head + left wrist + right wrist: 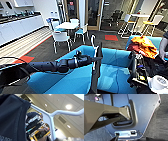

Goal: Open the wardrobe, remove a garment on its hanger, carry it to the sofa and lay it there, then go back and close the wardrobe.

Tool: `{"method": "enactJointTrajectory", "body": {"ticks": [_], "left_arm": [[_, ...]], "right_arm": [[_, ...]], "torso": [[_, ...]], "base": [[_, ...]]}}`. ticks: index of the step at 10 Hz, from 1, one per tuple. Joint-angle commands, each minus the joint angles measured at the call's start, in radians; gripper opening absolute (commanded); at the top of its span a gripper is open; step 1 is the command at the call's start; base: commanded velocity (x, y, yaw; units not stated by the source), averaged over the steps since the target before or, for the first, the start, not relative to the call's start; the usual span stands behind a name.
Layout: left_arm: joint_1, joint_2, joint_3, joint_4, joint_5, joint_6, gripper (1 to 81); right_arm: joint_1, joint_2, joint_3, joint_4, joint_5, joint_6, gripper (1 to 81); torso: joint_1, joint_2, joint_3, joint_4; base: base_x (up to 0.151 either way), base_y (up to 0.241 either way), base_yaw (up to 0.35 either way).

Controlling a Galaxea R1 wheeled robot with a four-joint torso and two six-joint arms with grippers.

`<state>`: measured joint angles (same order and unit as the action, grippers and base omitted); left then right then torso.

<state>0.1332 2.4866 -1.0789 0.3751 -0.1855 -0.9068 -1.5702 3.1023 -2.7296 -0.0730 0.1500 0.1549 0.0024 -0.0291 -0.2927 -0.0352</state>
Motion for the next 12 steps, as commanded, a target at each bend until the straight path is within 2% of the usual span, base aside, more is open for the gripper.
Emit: {"method": "enactJointTrajectory", "body": {"ticks": [1, 4, 6, 12], "left_arm": [[-0.191, 0.088, -0.105, -0.038, -0.012, 0.016, 1.0], [-0.241, 0.062, -0.186, -0.042, -0.008, -0.015, 1.0], [-0.287, 0.090, -0.245, -0.044, -0.008, -0.037, 1.0], [-0.335, 0.341, -0.416, -0.045, -0.006, -0.072, 1.0]], "right_arm": [[0.011, 0.017, 0.010, -0.011, -0.064, -0.006, 81.1], [0.017, 0.017, 0.009, -0.011, -0.067, -0.006, 81.1], [0.020, 0.018, 0.008, -0.011, -0.075, -0.006, 81.1], [0.021, 0.017, 0.005, -0.008, -0.076, -0.005, 81.1]], "torso": [[0.000, 0.000, 0.000, 0.000], [0.000, 0.000, 0.000, 0.000], [0.000, 0.000, 0.000, 0.000], [0.000, 0.000, -0.001, 0.000]], "base": [[0.000, 0.000, 0.000], [0.000, 0.000, 0.000], [0.000, 0.000, 0.000], [0.000, 0.000, 0.000]]}}
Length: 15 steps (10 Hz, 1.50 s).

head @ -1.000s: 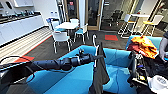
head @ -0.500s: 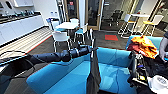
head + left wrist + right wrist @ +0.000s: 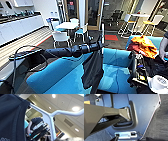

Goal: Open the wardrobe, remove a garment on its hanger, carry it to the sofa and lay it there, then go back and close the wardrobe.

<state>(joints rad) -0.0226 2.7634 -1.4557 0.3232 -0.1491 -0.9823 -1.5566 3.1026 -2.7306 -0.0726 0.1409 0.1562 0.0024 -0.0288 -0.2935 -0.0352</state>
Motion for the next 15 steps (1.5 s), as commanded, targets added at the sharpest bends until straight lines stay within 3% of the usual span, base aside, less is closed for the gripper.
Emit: {"method": "enactJointTrajectory", "body": {"ticks": [1, 4, 8, 9, 12, 13, 15], "left_arm": [[-0.184, 0.102, -0.069, 0.008, -0.043, -0.007, 1.0], [-0.185, 0.170, -0.156, 0.014, -0.021, -0.018, 1.0], [-0.150, 0.141, -0.262, 0.045, 0.039, -0.016, 1.0], [-0.136, 0.130, -0.279, 0.057, 0.063, -0.016, 1.0], [-0.098, 0.084, -0.305, 0.085, 0.068, -0.016, 1.0], [-0.086, 0.070, -0.313, 0.089, 0.082, -0.016, 1.0], [-0.038, 0.052, -0.333, 0.142, 0.103, -0.015, 1.0]], "right_arm": [[0.008, 0.017, 0.006, -0.009, -0.067, -0.006, 81.1], [0.008, 0.017, 0.005, -0.007, -0.067, -0.006, 81.1], [0.005, 0.017, 0.006, -0.010, -0.063, -0.006, 81.1], [0.003, 0.017, 0.008, -0.010, -0.058, -0.006, 81.1], [0.002, 0.017, 0.008, -0.010, -0.058, -0.006, 81.1], [0.002, 0.017, 0.008, -0.010, -0.058, -0.006, 81.1], [0.002, 0.017, 0.010, -0.010, -0.058, -0.006, 81.1]], "torso": [[0.000, 0.000, 0.000, 0.000], [0.000, 0.000, 0.000, 0.000], [0.000, 0.000, 0.000, 0.000], [0.000, 0.000, -0.031, 0.033], [0.000, 0.000, -0.078, 0.085], [0.000, 0.000, -0.048, 0.054], [0.001, 0.001, -0.068, 0.079]], "base": [[0.000, 0.000, 0.000], [0.000, 0.000, 0.000], [0.000, 0.000, 0.000], [0.000, 0.000, 0.000], [0.000, 0.000, 0.000], [0.000, 0.000, 0.000], [0.000, 0.000, 0.000]]}}
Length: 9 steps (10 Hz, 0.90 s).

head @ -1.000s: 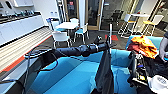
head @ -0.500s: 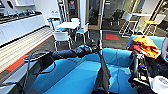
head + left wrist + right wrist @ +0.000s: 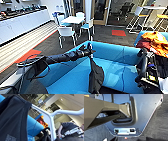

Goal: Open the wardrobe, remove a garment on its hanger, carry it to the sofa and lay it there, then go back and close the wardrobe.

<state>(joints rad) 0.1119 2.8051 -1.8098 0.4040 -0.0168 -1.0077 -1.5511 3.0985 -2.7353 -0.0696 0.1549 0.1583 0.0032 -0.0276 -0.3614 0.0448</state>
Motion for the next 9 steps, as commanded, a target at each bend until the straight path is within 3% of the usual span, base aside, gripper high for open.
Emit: {"method": "enactJointTrajectory", "body": {"ticks": [1, 4, 9], "left_arm": [[-0.146, 0.001, -0.011, 0.081, -0.020, 0.010, 1.0], [-0.091, -0.060, -0.043, 0.140, 0.018, 0.011, 1.0], [-0.008, -0.148, -0.112, 0.213, 0.020, 0.012, 1.0]], "right_arm": [[-0.004, 0.022, 0.014, -0.013, -0.072, -0.008, 81.1], [-0.005, 0.022, 0.016, -0.013, -0.072, -0.008, 81.1], [-0.007, 0.022, 0.014, -0.015, -0.071, -0.008, 81.1]], "torso": [[0.000, 0.000, 0.000, 0.000], [0.000, 0.000, 0.000, 0.000], [0.000, 0.000, 0.000, 0.000]], "base": [[0.000, 0.000, 0.000], [0.000, 0.000, 0.000], [0.000, 0.000, 0.000]]}}
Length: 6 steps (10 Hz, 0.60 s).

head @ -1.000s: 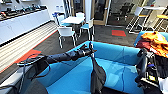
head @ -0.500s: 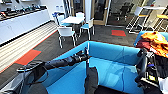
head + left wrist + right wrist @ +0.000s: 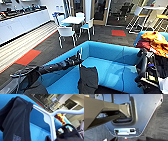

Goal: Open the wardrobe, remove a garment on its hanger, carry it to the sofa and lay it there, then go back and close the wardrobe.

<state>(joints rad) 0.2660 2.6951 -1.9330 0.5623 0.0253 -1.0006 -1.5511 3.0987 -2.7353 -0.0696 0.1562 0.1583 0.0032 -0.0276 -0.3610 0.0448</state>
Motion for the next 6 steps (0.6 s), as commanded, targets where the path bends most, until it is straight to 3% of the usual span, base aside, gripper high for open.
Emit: {"method": "enactJointTrajectory", "body": {"ticks": [1, 6], "left_arm": [[-0.139, -0.065, 0.009, 0.063, -0.021, 0.005, 1.0], [-0.020, -0.144, -0.055, 0.143, -0.022, 0.005, 1.0]], "right_arm": [[-0.007, 0.022, 0.016, -0.015, -0.072, -0.008, 81.1], [-0.008, 0.024, 0.016, -0.015, -0.072, -0.010, 81.1]], "torso": [[0.000, 0.000, 0.000, 0.000], [0.000, 0.000, 0.000, 0.000]], "base": [[0.000, 0.000, 0.000], [0.000, 0.000, 0.000]]}}
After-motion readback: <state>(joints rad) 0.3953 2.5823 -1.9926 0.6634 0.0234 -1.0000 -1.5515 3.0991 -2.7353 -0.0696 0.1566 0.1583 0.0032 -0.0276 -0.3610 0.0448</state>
